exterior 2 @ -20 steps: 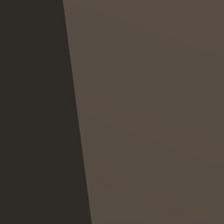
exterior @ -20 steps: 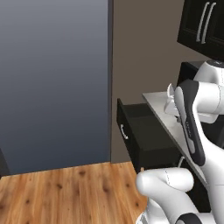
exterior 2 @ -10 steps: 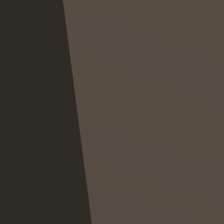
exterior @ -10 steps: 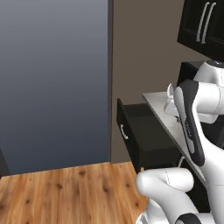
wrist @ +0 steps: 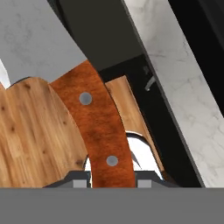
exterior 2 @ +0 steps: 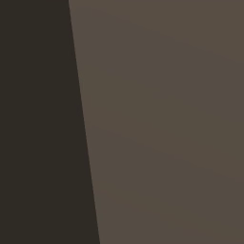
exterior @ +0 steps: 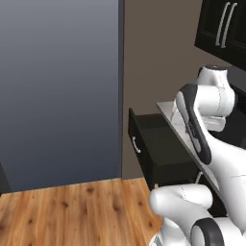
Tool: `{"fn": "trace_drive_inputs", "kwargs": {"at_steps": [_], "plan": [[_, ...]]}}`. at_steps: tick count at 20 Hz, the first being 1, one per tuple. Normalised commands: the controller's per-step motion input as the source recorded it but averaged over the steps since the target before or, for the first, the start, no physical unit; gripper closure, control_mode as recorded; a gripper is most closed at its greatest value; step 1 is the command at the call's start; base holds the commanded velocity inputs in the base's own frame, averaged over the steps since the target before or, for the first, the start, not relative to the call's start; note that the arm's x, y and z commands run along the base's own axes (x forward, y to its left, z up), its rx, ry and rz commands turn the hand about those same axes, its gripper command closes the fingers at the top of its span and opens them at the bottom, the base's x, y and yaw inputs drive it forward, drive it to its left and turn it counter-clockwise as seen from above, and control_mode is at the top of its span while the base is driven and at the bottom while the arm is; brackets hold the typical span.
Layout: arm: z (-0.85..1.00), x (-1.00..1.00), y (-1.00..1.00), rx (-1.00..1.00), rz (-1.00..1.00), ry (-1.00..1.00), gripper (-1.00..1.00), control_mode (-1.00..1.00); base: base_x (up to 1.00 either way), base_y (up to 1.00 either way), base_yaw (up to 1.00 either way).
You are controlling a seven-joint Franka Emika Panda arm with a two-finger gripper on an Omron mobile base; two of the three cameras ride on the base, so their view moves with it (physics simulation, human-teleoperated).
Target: Pick up the metallic utensils from the counter and place them in the open drawer. Make sure not to pick up any wooden utensils.
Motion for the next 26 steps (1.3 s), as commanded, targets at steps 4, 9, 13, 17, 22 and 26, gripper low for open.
{"fn": "trace_drive_inputs", "kwargs": {"at_steps": [4, 9, 13, 17, 22, 26], "plan": [[-0.21, 0.89, 0.18, -0.04, 0.0, 0.36, 1.0, -1.0, 0.0, 0.0, 0.0], [-0.74, 1.0, 0.1, 0.02, 0.02, 0.12, 1.0, -1.0, 0.0, 0.0, 0.0], [-0.93, 0.93, 0.0, 0.27, 0.0, -0.26, 1.0, -1.0, 0.0, 0.0, 0.0], [-0.9, 0.92, 0.0, 0.37, 0.02, -0.33, 1.0, -1.0, 0.0, 0.0, 0.0], [-0.39, 0.79, 0.0, 0.22, 0.06, -0.14, 1.0, -1.0, 0.0, 0.0, 0.0], [-0.17, 0.49, 0.0, 0.0, 0.02, -0.01, 1.0, -1.0, 0.0, 0.0, 0.0]]}}
